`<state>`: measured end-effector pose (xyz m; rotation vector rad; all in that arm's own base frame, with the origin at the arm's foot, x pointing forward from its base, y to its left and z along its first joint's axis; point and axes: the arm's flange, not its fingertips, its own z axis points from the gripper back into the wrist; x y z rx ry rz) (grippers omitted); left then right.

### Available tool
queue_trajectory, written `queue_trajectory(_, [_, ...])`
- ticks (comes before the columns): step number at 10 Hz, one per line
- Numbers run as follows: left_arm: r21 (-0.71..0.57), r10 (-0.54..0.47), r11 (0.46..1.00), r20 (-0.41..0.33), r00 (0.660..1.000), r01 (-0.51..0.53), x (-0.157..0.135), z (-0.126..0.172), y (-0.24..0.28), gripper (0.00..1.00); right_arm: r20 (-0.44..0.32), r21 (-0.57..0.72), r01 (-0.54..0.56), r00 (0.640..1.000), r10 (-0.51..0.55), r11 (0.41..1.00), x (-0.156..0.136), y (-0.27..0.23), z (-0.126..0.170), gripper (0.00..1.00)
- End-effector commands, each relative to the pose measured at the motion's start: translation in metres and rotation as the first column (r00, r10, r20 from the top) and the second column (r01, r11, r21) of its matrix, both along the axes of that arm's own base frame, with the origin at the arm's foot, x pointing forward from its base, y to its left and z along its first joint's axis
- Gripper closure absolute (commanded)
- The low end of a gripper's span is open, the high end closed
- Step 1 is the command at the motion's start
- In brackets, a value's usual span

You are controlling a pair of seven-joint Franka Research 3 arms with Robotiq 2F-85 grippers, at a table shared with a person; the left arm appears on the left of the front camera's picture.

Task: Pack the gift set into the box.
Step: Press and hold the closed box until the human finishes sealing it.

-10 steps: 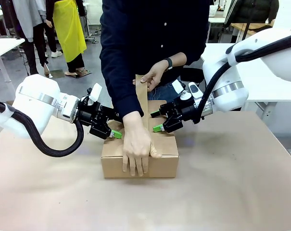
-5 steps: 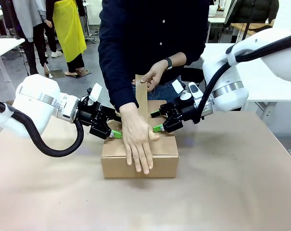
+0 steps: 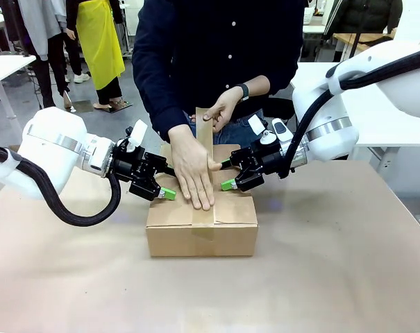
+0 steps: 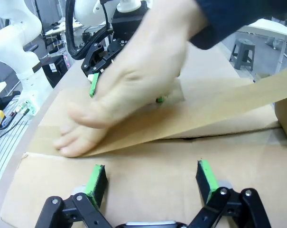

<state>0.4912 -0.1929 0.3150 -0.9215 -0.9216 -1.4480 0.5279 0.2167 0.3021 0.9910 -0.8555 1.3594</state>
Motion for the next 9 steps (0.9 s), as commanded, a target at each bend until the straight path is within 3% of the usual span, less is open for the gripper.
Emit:
queue_trajectory(1, [0.007, -0.018, 1.000, 0.012, 1.000, 0.018, -0.0034, -0.0011, 0.0005, 0.00, -0.004, -0.004, 0.001, 1.000, -0.001, 1.000, -0.0008, 0.0003, -0.0025, 0.00])
queue_trajectory(9, [0.007, -0.018, 1.000, 0.012, 1.000, 0.018, -0.0034, -0.0011, 0.0005, 0.00, -0.004, -0.004, 0.001, 1.000, -0.001, 1.000, -0.0008, 0.0003, -0.0025, 0.00])
